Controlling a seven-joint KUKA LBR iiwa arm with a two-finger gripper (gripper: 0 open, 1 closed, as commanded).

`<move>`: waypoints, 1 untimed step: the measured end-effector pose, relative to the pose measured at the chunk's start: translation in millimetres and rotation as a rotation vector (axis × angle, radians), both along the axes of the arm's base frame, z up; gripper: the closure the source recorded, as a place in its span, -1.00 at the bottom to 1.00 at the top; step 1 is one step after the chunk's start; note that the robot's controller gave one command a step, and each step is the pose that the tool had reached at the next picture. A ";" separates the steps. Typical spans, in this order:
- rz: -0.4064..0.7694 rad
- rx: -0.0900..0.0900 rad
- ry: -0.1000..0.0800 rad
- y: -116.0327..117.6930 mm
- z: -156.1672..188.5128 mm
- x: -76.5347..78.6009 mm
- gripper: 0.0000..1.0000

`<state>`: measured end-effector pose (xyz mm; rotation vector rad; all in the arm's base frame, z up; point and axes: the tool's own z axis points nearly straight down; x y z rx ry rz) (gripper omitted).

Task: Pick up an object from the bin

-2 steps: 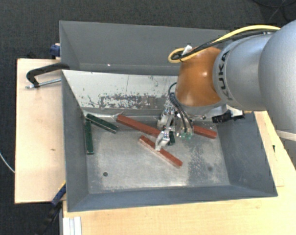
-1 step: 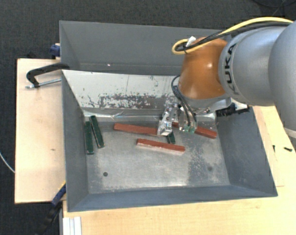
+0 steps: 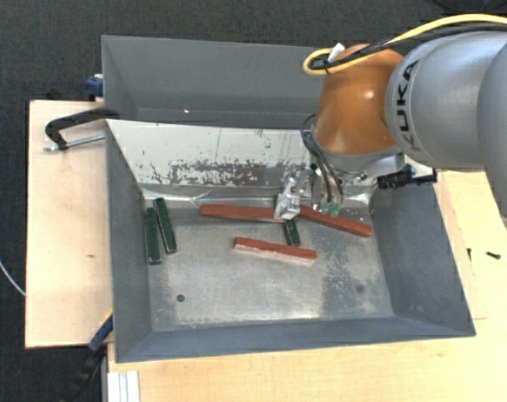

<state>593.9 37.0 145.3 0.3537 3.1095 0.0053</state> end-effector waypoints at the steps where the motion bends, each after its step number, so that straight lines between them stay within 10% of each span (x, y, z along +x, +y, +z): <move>1: 0.020 -0.001 0.004 -3.6 -47.1 5.5 1.00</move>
Offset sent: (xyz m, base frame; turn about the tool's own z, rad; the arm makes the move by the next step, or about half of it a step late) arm -0.0077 -0.0007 0.0175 -0.0018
